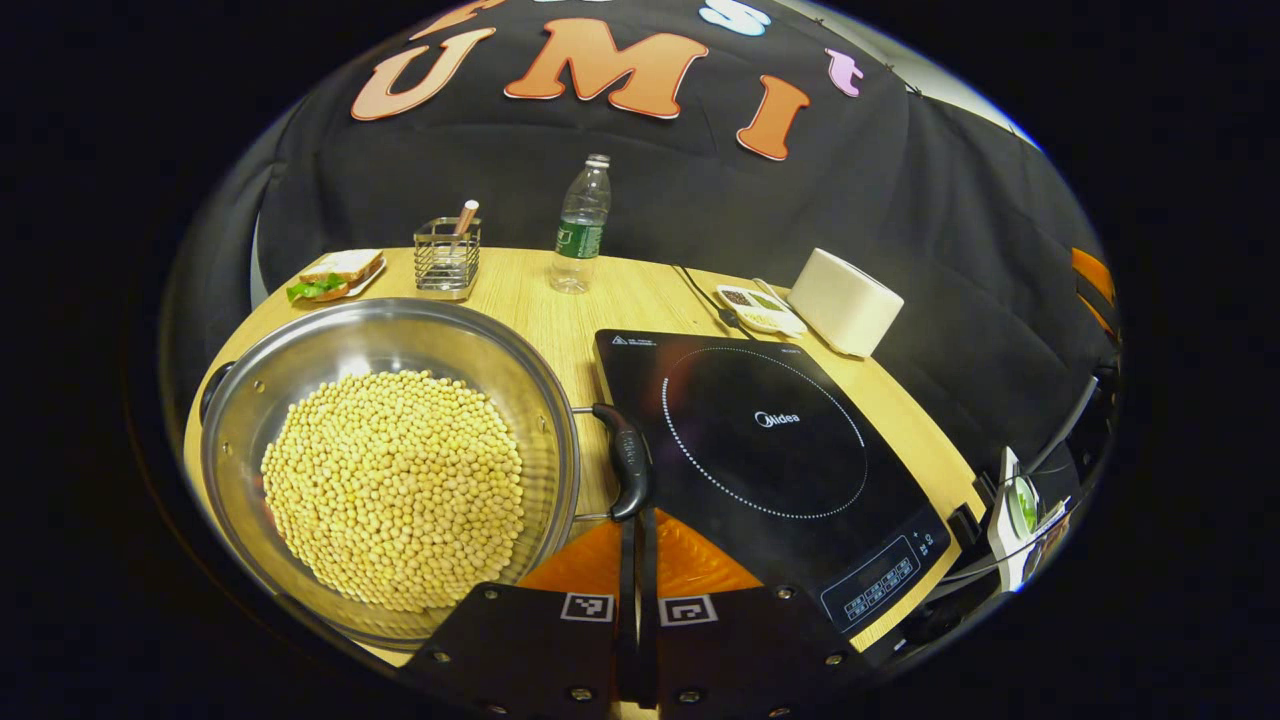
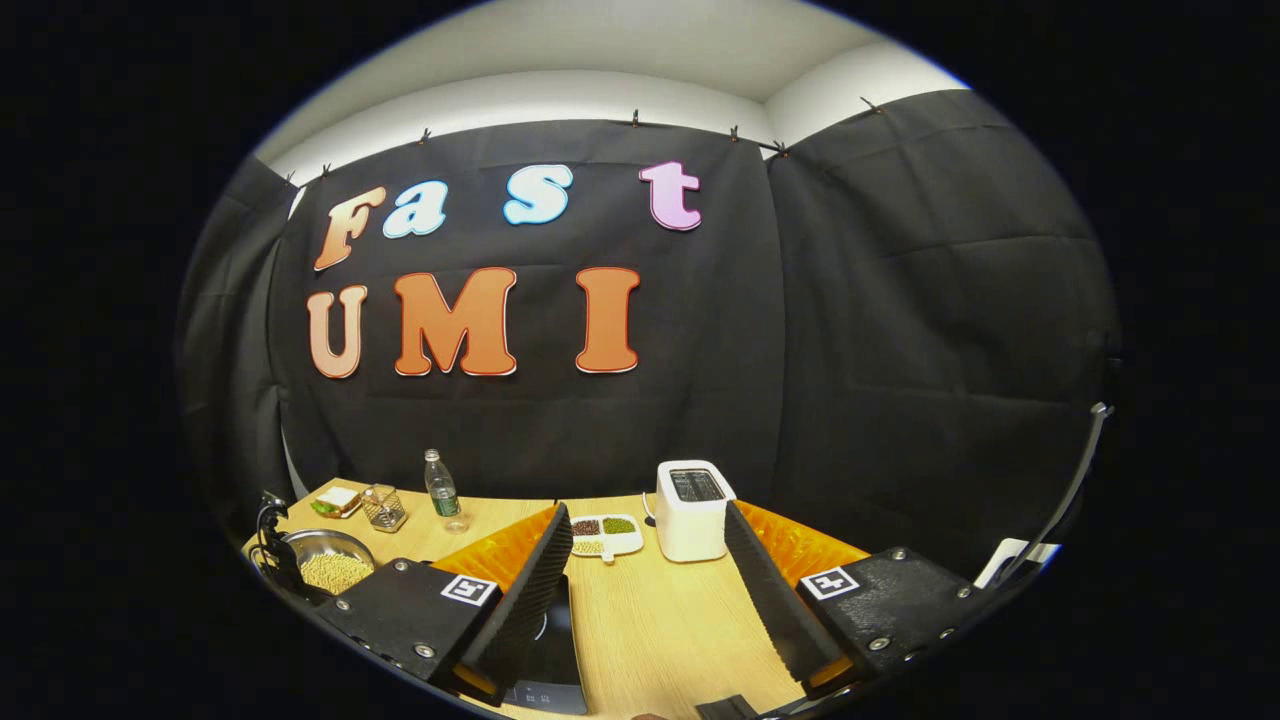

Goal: First push the handle of the pot to place it horizontally, then grasp the pot with both hands and set it on the induction cooktop.

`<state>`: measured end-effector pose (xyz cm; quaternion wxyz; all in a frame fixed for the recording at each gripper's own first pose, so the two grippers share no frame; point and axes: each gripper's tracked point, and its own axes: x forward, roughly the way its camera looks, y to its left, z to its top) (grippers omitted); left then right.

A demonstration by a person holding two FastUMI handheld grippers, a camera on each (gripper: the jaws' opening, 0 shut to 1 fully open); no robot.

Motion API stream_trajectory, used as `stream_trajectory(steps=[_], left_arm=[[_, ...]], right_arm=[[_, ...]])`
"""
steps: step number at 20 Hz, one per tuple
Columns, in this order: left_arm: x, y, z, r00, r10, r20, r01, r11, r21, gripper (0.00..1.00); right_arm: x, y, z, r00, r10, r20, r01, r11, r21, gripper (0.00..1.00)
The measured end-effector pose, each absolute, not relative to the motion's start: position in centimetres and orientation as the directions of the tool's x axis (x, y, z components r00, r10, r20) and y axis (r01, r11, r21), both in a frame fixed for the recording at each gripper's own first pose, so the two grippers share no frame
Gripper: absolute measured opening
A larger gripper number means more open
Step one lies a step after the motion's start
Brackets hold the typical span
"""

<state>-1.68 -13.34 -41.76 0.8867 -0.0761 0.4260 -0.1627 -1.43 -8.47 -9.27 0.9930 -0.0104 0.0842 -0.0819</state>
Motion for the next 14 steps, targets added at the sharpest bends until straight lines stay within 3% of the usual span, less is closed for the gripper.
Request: stream_trajectory(steps=[2, 3, 8, 14], left_arm=[[-1.5, -13.3, -41.8, 0.581, -0.352, -0.734, 0.238, 0.936, -0.261, 0.02], [-1.6, -13.3, -41.7, 0.581, -0.351, -0.734, 0.24, 0.936, -0.258, 0.02], [-3.2, -14.7, -38.5, 0.597, -0.437, -0.673, 0.267, 0.899, -0.347, 0.02], [-2.6, -8.9, -33.4, 0.718, -0.366, -0.592, 0.316, 0.929, -0.192, 0.02]], right_arm=[[-1.4, -7.9, -9.3, 0.972, -0.168, -0.166, 0.163, 0.986, -0.039, 1.0], [-1.4, -7.7, -9.2, 0.972, -0.167, -0.166, 0.162, 0.986, -0.043, 0.95], [-1.0, -5.3, -8.8, 0.976, -0.157, -0.149, 0.153, 0.988, -0.037, 0.95], [0.2, -0.2, -9.9, 0.981, -0.115, -0.159, 0.12, 0.993, 0.022, 0.95]])
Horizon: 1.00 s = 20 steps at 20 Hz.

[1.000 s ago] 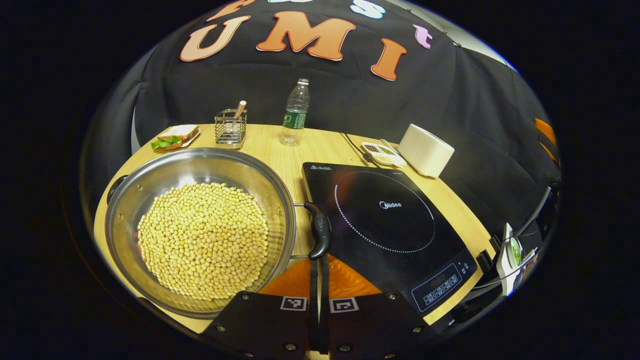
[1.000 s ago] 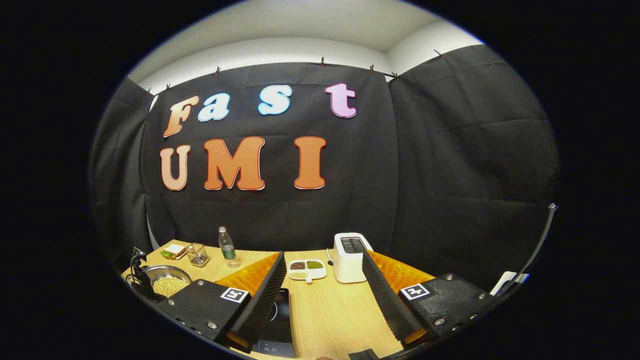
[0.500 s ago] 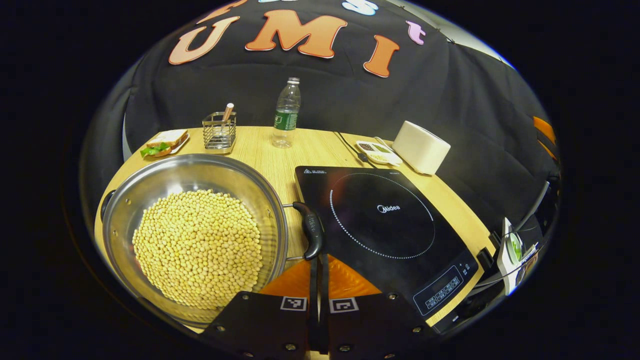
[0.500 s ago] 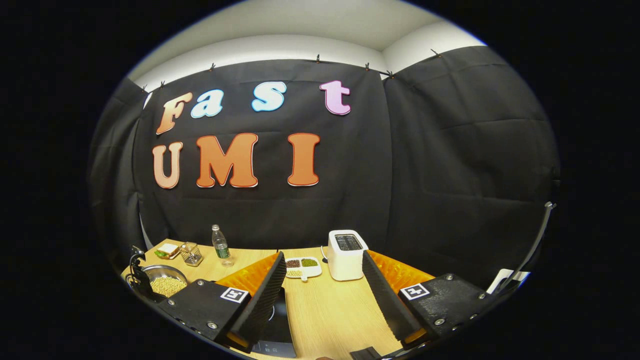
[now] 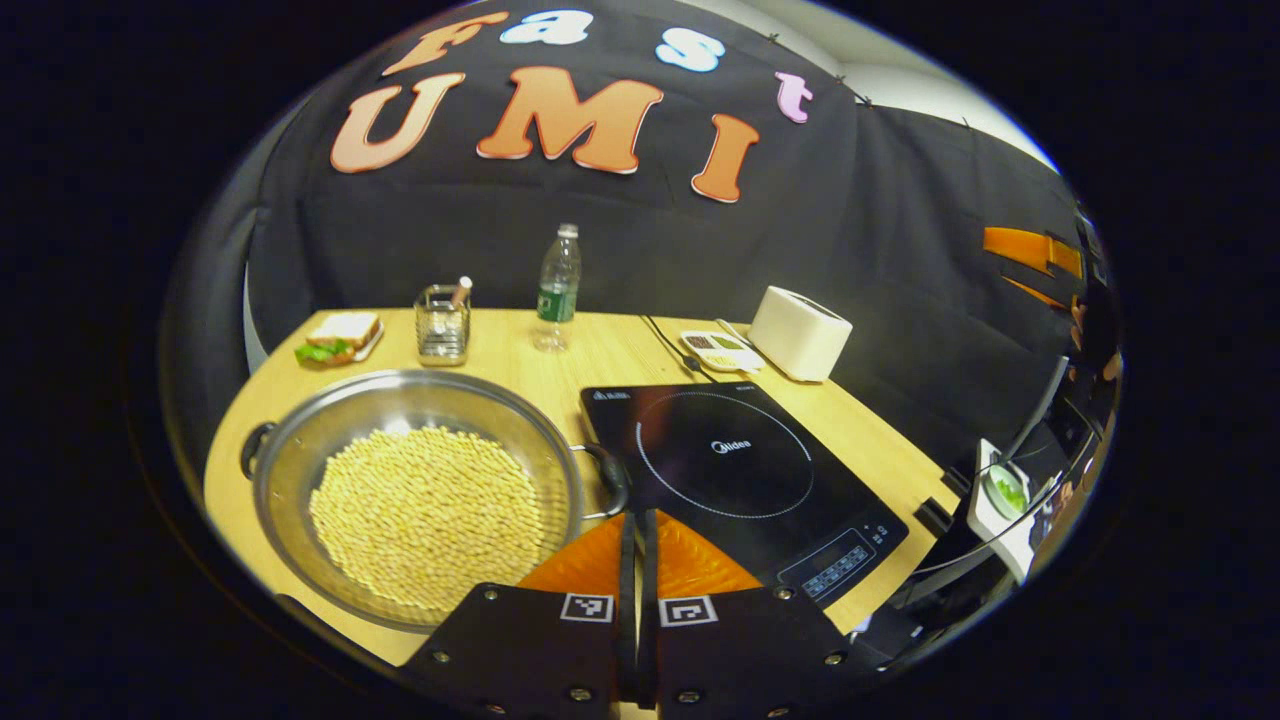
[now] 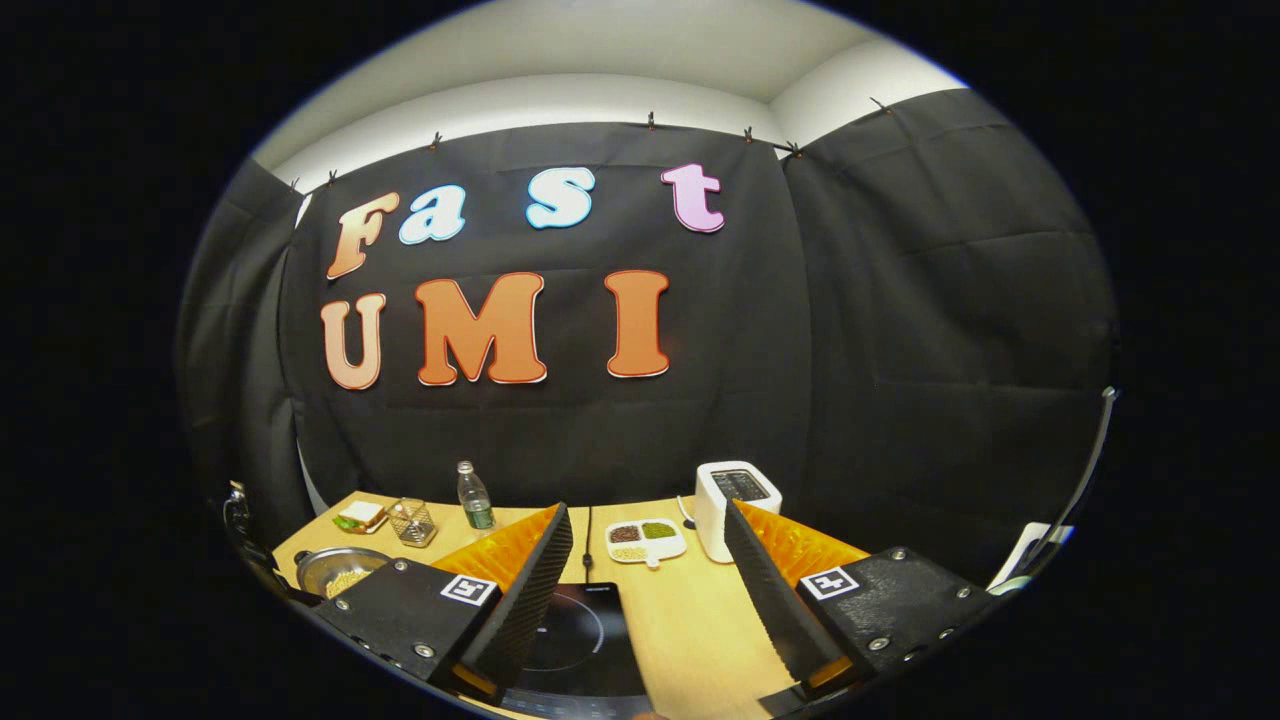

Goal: First push the handle of the pot to place it horizontally, then grasp the pot with both hands and set it on the induction cooktop.

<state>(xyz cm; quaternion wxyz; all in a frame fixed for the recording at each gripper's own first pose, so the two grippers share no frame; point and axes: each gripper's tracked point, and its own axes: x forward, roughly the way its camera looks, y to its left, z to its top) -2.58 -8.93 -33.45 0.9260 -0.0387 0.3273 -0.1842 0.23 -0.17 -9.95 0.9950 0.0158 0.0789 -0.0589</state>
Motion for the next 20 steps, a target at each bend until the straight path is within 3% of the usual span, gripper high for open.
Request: stream_trajectory(steps=[6, 7, 9, 10, 11, 14, 15, 17, 19, 20], left_arm=[[-1.2, 0.3, -30.7, 0.827, -0.205, -0.524, 0.187, 0.978, -0.088, 0.02], [-0.8, 1.8, -30.2, 0.841, -0.182, -0.509, 0.164, 0.983, -0.081, 0.03], [0.1, 4.1, -29.9, 0.858, -0.147, -0.492, 0.118, 0.989, -0.089, 0.03], [0.1, 5.1, -29.8, 0.862, -0.136, -0.489, 0.096, 0.99, -0.105, 0.06], [0.5, 6.3, -29.5, 0.867, -0.126, -0.482, 0.076, 0.99, -0.122, 0.15], [1.3, 10.3, -29.5, 0.88, -0.078, -0.468, 0.015, 0.991, -0.135, 0.22], [1.4, 11.6, -29.8, 0.877, -0.061, -0.476, 0.005, 0.993, -0.118, 0.47], [2.1, 13.8, -30.8, 0.87, -0.025, -0.493, -0.009, 0.998, -0.065, 0.72], [2.4, 15.8, -31.7, 0.856, 0.018, -0.517, -0.037, 0.999, -0.026, 0.89], [2.7, 16.0, -32.4, 0.849, 0.013, -0.528, -0.033, 0.999, -0.028, 0.9]], right_arm=[[1.8, 6.4, -14.3, 0.978, -0.073, -0.195, 0.088, 0.994, 0.066, 0.95], [2.0, 7.9, -15.2, 0.976, -0.056, -0.209, 0.074, 0.994, 0.078, 1.0], [2.4, 10.9, -17.0, 0.972, -0.019, -0.234, 0.04, 0.995, 0.088, 0.95], [2.5, 12.6, -18.0, 0.967, 0.008, -0.253, 0.017, 0.995, 0.098, 0.95], [2.6, 14.2, -19.0, 0.963, 0.029, -0.269, 0.001, 0.994, 0.112, 0.95], [2.9, 18.5, -21.6, 0.944, 0.087, -0.318, -0.039, 0.988, 0.152, 0.95], [3.1, 19.7, -22.6, 0.936, 0.1, -0.336, -0.048, 0.986, 0.161, 0.95], [3.3, 22.4, -24.9, 0.916, 0.131, -0.38, -0.071, 0.983, 0.169, 0.95], [3.5, 24.6, -27.0, 0.893, 0.148, -0.424, -0.081, 0.981, 0.174, 0.95], [3.5, 25.7, -28.1, 0.881, 0.157, -0.446, -0.087, 0.981, 0.172, 0.95]])
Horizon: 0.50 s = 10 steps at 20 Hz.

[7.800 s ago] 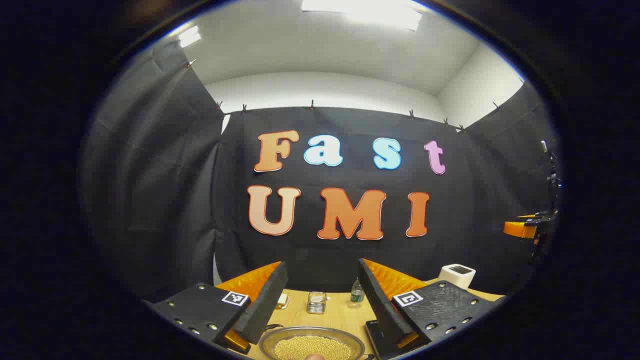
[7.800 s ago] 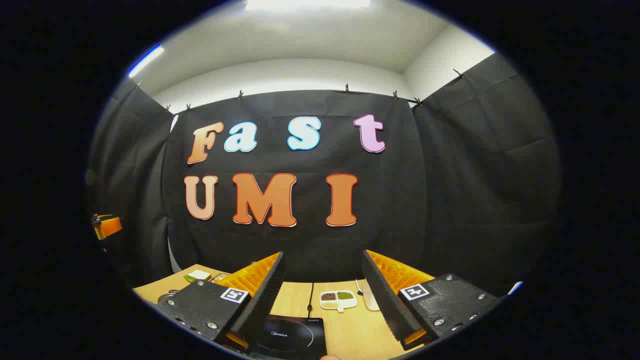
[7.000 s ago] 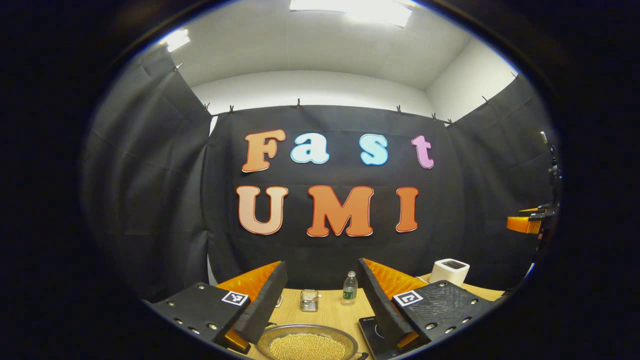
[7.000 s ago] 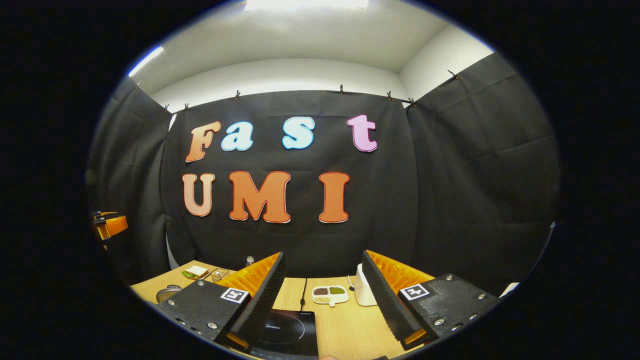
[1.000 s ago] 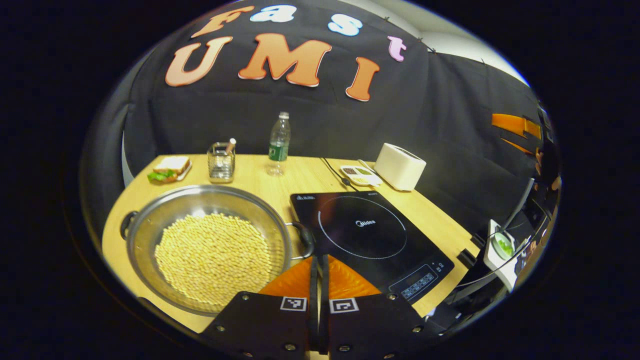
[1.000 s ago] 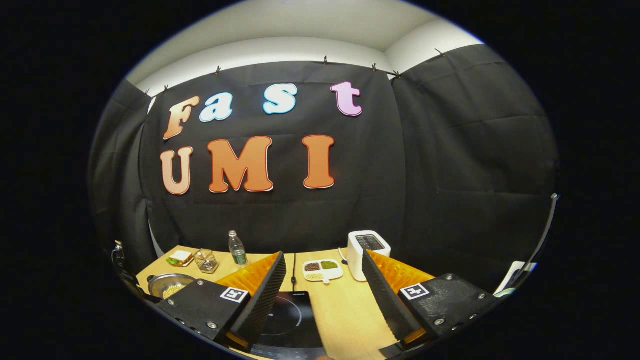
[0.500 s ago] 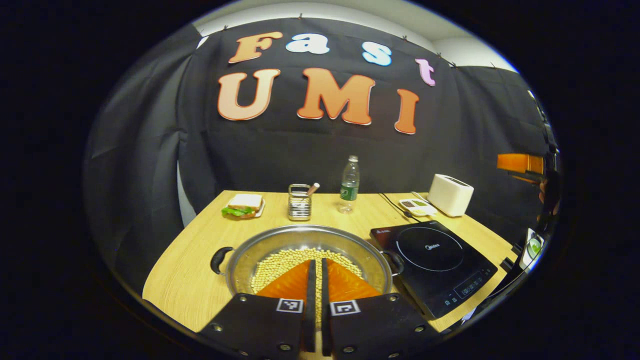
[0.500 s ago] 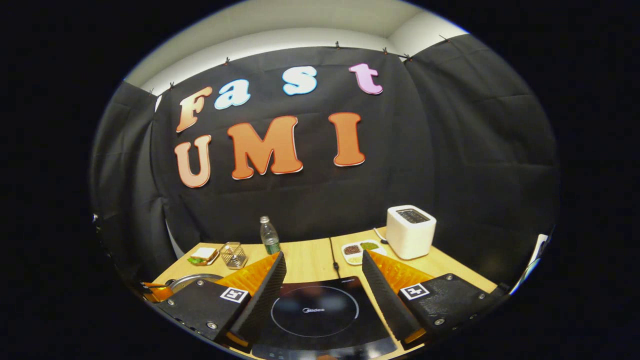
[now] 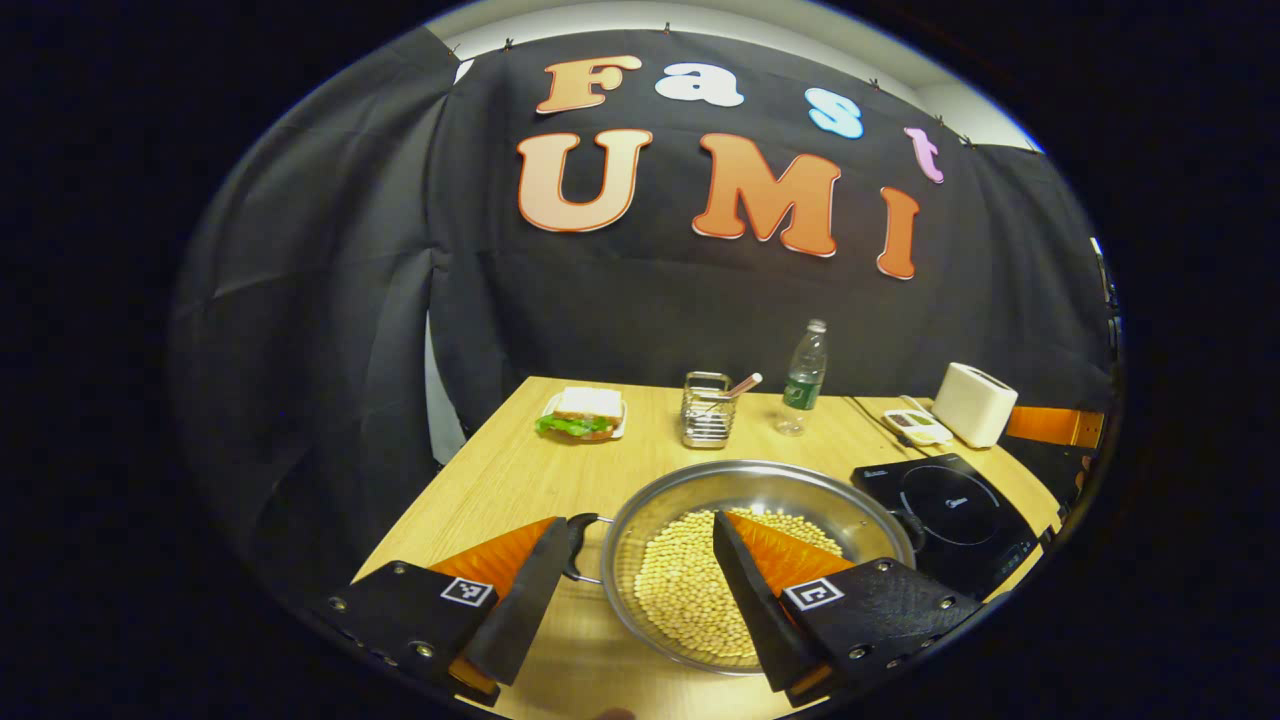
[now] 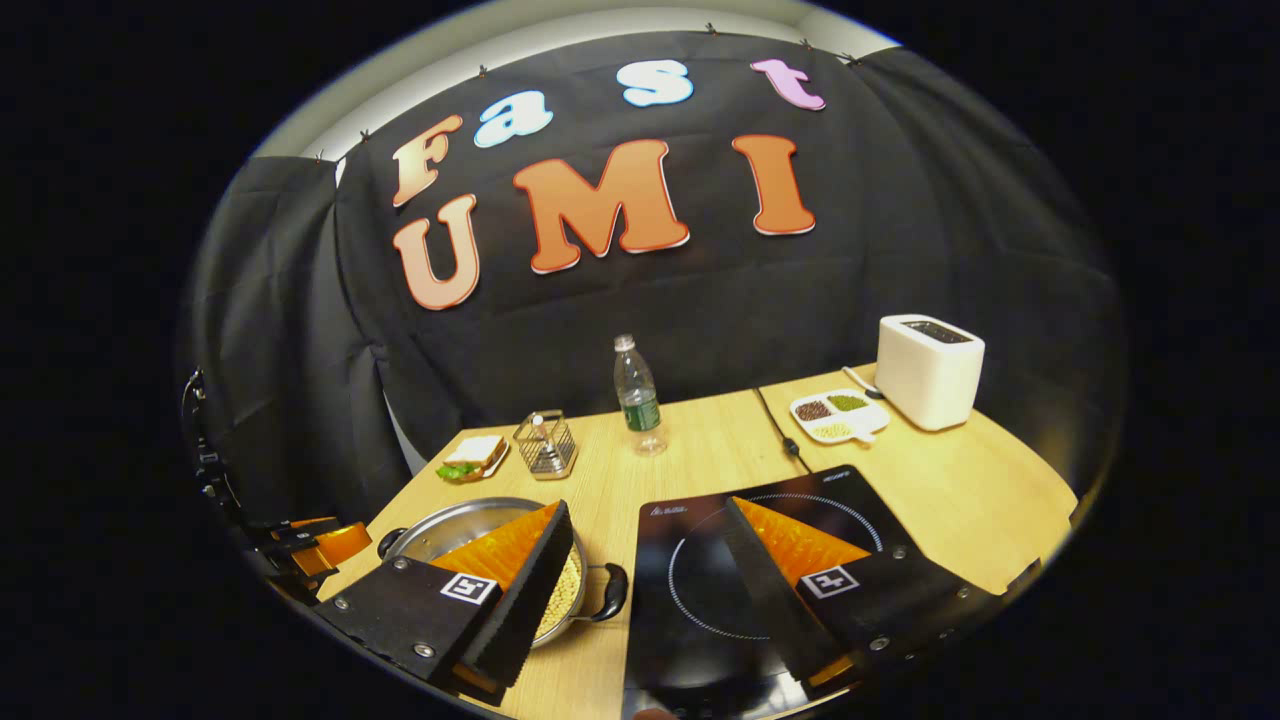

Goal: First push the handle of the pot to place it horizontally, then grasp the pot with both hands and set it on the induction cooktop.

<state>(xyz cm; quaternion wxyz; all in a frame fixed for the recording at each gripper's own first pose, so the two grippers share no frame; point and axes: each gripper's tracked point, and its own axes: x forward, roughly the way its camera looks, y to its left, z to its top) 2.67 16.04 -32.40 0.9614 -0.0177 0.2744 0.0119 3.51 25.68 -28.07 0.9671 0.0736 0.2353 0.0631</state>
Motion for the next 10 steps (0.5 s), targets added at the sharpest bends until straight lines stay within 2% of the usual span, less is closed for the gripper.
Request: stream_trajectory(steps=[3, 10], left_arm=[[3.3, 15.2, -34.4, 0.824, -0.057, -0.564, 0.024, 0.998, -0.066, 0.89], [4.6, 16.5, -37.5, 0.776, -0.067, -0.627, 0.071, 0.997, -0.018, 0.9]], right_arm=[[3.2, 28.1, -31.5, 0.837, 0.164, -0.522, -0.099, 0.984, 0.15, 0.95], [4.6, 29.3, -37.1, 0.769, 0.099, -0.632, -0.063, 0.995, 0.08, 0.95]])
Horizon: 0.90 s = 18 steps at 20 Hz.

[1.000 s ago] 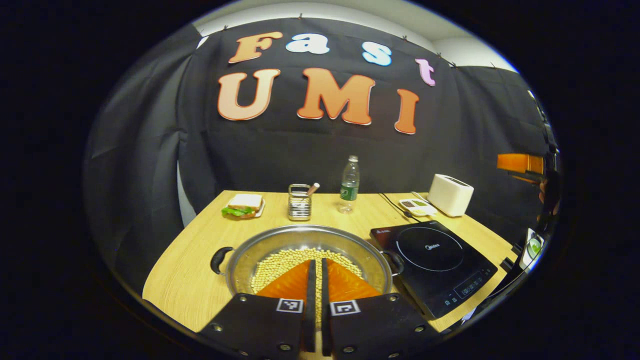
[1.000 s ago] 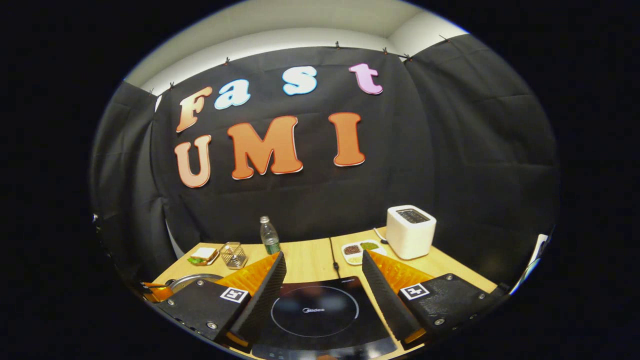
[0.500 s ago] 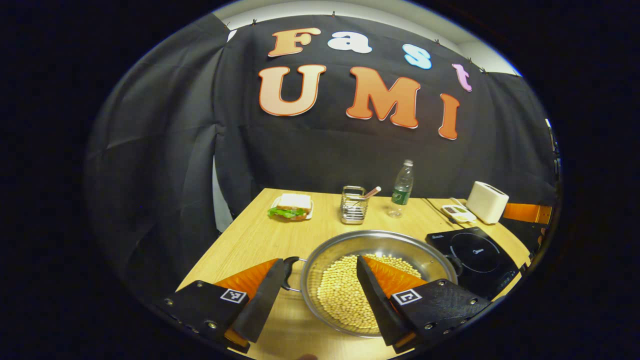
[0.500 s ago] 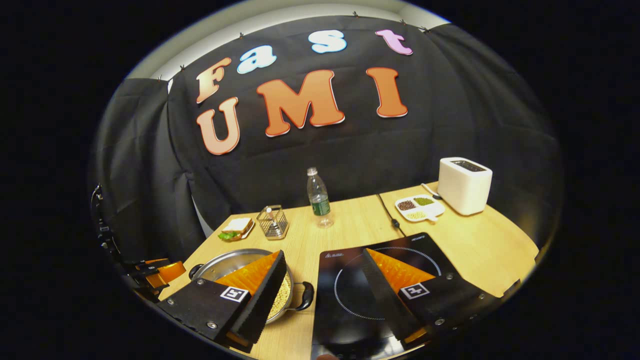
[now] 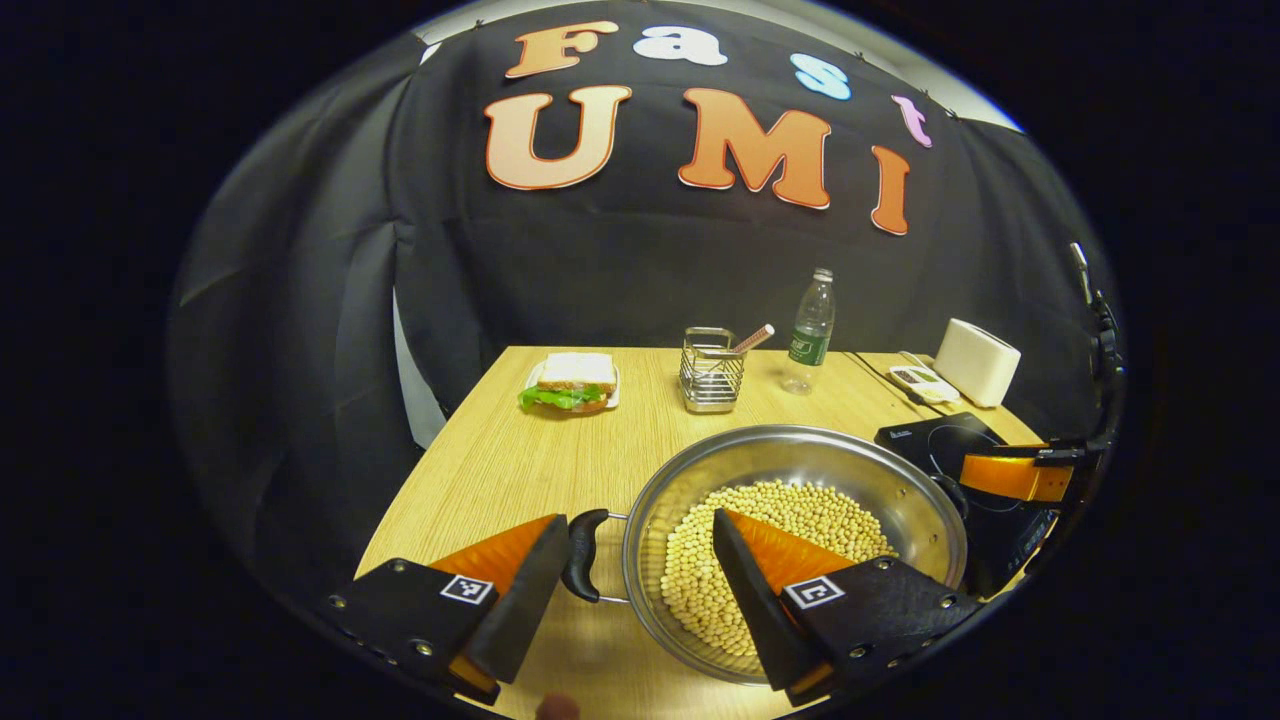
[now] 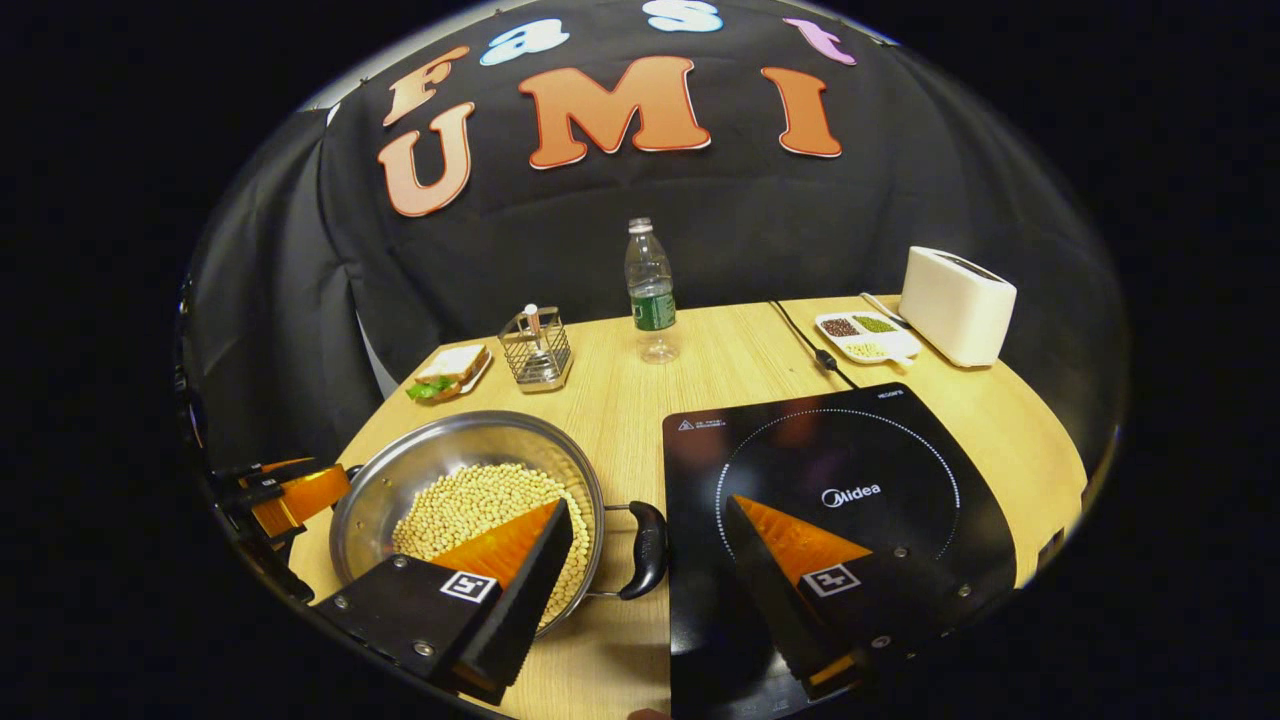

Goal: First push the handle of the pot to place it horizontally, then grasp the pot with both hands and set it on the induction cooktop.

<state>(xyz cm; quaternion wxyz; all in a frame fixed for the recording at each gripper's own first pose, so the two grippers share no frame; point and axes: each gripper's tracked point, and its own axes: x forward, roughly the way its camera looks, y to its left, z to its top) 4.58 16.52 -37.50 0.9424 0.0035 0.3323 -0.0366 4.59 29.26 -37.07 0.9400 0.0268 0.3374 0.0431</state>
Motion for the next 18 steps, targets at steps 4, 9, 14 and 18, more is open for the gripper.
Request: stream_trajectory(steps=[4, 9, 14, 18], left_arm=[[5.3, 17.6, -38.9, 0.755, -0.051, -0.654, 0.07, 0.998, 0.003, 0.9], [5.4, 18.5, -40.4, 0.727, -0.043, -0.686, 0.072, 0.997, 0.014, 0.9], [5.0, 19.1, -42.2, 0.697, -0.045, -0.716, 0.045, 0.999, -0.019, 0.89], [5.4, 18.6, -42.4, 0.699, -0.064, -0.712, 0.074, 0.997, -0.017, 0.88]], right_arm=[[4.8, 29.6, -39.1, 0.734, 0.091, -0.673, -0.071, 0.996, 0.058, 0.95], [4.7, 29.5, -40.4, 0.715, 0.083, -0.694, -0.078, 0.996, 0.039, 0.96], [4.9, 29.8, -41.5, 0.704, 0.071, -0.706, -0.074, 0.997, 0.027, 0.96], [5.2, 30.7, -41.6, 0.706, 0.081, -0.704, -0.078, 0.996, 0.036, 0.94]])
